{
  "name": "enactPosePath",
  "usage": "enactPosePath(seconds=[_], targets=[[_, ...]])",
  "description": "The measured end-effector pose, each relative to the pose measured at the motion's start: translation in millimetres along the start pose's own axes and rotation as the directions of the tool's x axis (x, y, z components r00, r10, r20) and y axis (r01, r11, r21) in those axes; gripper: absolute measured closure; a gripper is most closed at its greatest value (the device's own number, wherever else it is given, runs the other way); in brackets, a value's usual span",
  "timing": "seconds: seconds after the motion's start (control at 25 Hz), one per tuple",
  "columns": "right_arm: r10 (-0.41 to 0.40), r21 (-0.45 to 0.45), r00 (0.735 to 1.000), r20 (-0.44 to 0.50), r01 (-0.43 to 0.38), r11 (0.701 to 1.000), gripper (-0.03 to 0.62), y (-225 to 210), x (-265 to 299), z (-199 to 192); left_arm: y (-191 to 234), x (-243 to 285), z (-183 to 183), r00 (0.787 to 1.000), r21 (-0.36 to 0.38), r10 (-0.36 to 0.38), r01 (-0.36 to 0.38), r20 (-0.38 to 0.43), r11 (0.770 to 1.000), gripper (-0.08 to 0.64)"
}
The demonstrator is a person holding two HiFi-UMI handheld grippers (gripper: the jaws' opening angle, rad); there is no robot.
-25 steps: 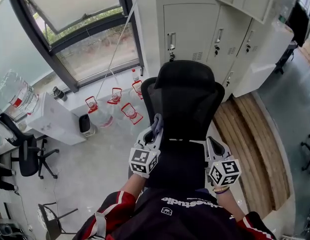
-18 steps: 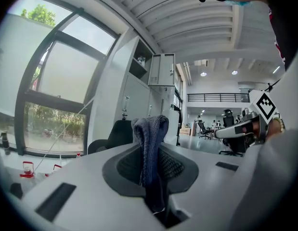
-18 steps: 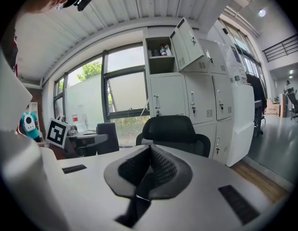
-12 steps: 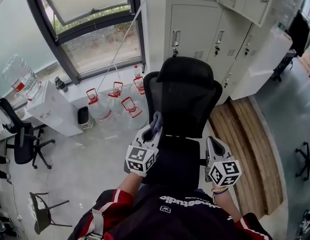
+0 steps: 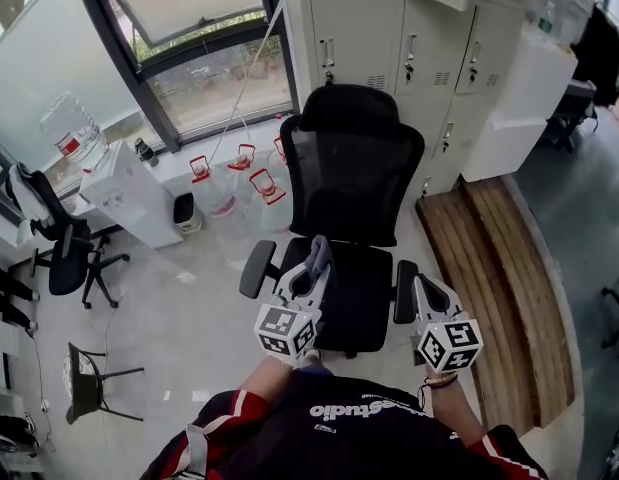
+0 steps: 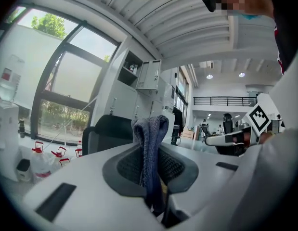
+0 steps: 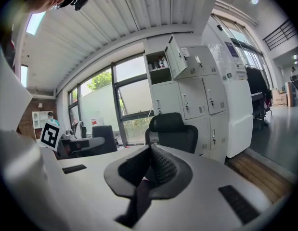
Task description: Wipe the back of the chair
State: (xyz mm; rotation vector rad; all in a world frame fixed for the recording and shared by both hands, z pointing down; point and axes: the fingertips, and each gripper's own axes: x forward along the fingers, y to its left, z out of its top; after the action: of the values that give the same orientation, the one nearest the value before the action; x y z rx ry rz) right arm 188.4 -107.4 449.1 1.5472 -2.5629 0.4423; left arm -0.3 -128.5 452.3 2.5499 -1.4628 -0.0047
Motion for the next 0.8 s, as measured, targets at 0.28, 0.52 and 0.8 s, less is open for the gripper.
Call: enactPosePath(seconds=[0.28,0.52,0.8], targets=[[0.049,0.022,0.999,-0.009,-0.049,0.999,0.577,-0.1,-70.1,-21.6,-68.1,-56.4,-5.7,0.999,0.045,0.038,-0.036,-0.026,0.998,0.503],[0.048,0.057,0.999,0.013,-0.049,0.997,0.577,19.7,-103.8,-36.4,-94.1,-81.8,-3.9,1.0,0.07,0.009,-0.007,-0.022,0.998,0.503],[0.043,0.038,0.999,-0.022,-0.042,0.998,0.577,58.4,-135.5,-56.3,-102.3,-142.6,-18.7,0.999,0.049,0.012,-0.01,-0.034,0.999,0.503]])
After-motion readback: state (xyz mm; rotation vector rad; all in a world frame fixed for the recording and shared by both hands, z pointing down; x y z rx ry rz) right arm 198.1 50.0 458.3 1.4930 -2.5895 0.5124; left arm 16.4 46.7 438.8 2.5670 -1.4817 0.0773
